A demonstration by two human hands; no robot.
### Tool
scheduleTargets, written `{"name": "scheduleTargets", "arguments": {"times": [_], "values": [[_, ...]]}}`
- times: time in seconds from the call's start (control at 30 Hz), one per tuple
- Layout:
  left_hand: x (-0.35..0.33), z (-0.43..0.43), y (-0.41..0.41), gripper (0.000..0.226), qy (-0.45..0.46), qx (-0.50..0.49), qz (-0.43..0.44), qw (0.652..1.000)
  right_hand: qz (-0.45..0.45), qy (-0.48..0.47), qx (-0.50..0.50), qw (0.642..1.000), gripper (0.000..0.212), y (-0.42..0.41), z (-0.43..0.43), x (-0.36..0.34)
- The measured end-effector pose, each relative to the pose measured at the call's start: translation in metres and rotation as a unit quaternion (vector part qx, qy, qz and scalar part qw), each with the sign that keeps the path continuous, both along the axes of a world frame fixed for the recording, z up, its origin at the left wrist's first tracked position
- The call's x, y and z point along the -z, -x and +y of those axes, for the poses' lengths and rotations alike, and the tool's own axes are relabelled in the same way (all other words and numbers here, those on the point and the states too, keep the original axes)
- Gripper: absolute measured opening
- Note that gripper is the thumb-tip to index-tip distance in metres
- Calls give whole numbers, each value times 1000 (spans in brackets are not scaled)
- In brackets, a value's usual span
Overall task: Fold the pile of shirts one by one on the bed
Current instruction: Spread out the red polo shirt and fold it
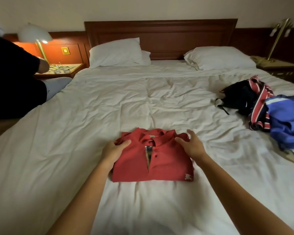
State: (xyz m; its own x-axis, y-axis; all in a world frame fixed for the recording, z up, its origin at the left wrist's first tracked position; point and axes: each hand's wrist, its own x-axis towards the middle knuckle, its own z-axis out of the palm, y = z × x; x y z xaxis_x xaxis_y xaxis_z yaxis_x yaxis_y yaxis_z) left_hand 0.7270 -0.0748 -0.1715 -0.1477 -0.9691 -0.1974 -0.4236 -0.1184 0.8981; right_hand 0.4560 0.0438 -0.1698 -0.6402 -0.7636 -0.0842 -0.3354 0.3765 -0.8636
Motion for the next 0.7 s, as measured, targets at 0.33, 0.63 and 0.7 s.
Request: {"name": "scheduleTargets", "arguments": {"times": [0.33, 0.63, 0.7], "values": [[2, -36, -1, 44, -132, -13, 282, 950, -89, 82, -29, 992, 21, 21, -28, 8], [8, -66, 20, 33, -84, 9, 149, 985, 14, -63, -130, 989, 39, 16, -66, 0], [8, -70, 22, 32, -22, -1, 152, 988, 43, -10, -110, 993, 32, 16, -73, 1]]}}
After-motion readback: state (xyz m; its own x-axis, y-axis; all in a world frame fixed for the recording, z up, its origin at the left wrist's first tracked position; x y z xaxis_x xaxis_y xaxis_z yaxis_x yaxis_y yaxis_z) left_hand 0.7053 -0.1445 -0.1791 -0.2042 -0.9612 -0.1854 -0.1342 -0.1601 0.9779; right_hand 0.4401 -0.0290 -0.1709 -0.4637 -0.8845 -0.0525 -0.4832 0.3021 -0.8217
